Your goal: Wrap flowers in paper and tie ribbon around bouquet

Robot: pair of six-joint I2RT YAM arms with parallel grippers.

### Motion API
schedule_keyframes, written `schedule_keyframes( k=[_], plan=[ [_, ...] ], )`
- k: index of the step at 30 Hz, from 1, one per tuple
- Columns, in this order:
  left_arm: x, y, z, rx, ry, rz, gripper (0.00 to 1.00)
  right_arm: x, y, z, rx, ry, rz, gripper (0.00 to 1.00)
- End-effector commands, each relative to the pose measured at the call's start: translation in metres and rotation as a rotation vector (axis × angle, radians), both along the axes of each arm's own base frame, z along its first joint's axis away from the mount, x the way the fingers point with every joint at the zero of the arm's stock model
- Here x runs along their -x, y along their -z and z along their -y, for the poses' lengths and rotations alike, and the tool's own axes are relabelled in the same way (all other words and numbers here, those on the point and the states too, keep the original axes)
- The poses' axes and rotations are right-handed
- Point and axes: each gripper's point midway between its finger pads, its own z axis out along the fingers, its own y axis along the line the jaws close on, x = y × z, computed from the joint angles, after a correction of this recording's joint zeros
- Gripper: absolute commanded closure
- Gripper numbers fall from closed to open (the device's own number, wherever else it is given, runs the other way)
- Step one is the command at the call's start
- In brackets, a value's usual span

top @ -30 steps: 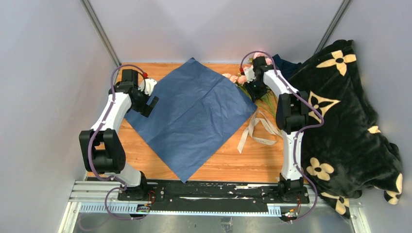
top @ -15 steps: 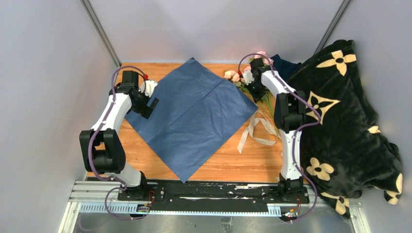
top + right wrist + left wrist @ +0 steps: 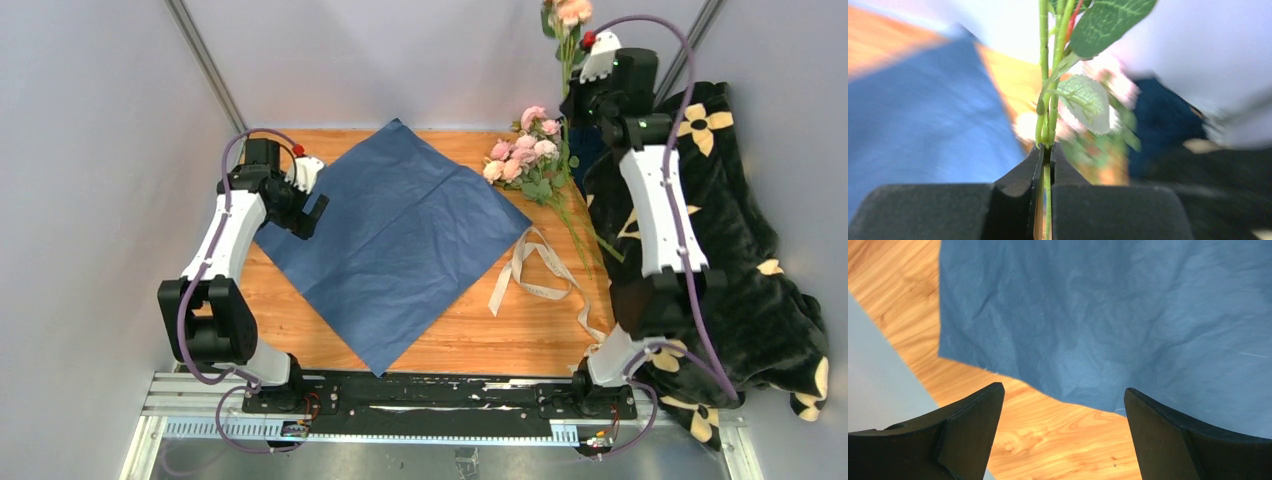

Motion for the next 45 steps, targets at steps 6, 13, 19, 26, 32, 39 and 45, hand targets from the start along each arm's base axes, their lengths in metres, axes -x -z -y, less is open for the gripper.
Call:
schedule_keyframes(
  k=[6,13,19,26,32,39,45],
  plan=[
    [0.015,-0.122,0.112,0.538,0.266,0.15,0.02,0.074,-0.096,-0.226,-0.737,-0.503,0.208,1.0],
    [0.039,-0.167,0.194,0.733,0.459,0.118,0.0,0.122,-0.088,-0.348,-0.965,-0.661,0.076,1.0],
    [0.021,-0.139,0.191,0.731,0.342,0.092,0.05,0.145,-0.084,-0.383,-1.044,-0.727,0.003,1.0],
    [0.017,-0.144,0.196,0.786,0.317,0.138,0.99,0.148,-0.066,-0.393,-1.013,-0.732,-0.043,1.0],
    [-0.001,-0.1,0.184,0.802,0.026,0.061,1.0,0.119,-0.013,-0.362,-0.688,-0.584,-0.132,0.58],
    [-0.02,-0.007,0.196,0.876,-0.284,-0.14,1.0,0.07,0.085,-0.214,-0.304,-0.192,-0.253,0.48],
    [-0.051,0.049,0.184,0.698,-0.407,-0.152,1.0,0.071,0.155,-0.101,-0.047,0.033,-0.459,0.59]
  ],
)
